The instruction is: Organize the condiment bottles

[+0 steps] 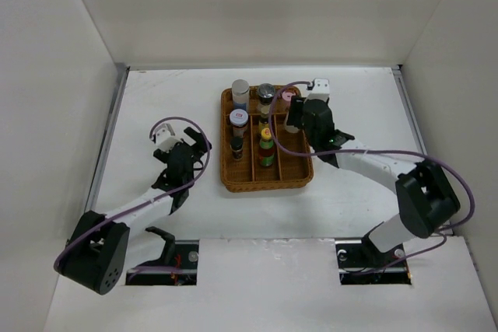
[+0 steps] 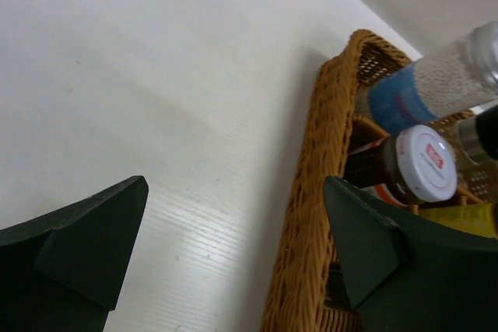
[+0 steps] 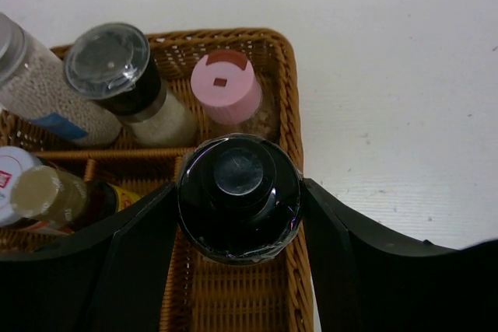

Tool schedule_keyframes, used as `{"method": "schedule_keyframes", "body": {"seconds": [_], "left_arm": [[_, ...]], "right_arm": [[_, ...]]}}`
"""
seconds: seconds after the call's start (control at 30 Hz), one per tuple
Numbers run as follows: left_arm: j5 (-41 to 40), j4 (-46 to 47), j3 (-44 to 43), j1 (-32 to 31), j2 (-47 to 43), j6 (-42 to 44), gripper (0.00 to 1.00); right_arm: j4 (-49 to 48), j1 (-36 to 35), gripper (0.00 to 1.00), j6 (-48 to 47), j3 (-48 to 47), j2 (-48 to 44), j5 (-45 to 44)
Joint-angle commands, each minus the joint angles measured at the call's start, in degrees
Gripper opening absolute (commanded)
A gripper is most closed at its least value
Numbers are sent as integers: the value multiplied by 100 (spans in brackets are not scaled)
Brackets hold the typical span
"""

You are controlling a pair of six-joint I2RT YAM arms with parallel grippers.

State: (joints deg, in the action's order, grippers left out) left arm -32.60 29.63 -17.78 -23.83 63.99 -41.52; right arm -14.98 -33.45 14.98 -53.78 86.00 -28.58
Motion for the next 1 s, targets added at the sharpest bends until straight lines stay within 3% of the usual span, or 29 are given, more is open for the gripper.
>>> {"method": "schedule_keyframes", "body": {"seconds": [0.0, 0.3, 0.4, 0.5, 0.63, 0.97], "left_arm": [[52, -317, -314, 164, 105, -321, 100], [113, -361, -410, 208, 316, -357, 100], [122, -414, -472, 208, 395, -357, 100], [122, -650, -621, 208, 457, -357, 100], [78, -1028, -841, 156, 448, -357, 100], [-9, -1661, -1280, -55, -167, -296, 100]], "right_arm": [[-813, 10, 50, -13, -475, 153, 247], [-927, -34, 56, 31, -379, 743, 265], [-884, -60, 64, 31, -361, 822, 239], [-822, -60, 85, 145, -335, 700, 221], [-717, -52, 100, 338, -160, 200, 116], [-620, -52, 100, 1146, 1482, -2322, -219]]}}
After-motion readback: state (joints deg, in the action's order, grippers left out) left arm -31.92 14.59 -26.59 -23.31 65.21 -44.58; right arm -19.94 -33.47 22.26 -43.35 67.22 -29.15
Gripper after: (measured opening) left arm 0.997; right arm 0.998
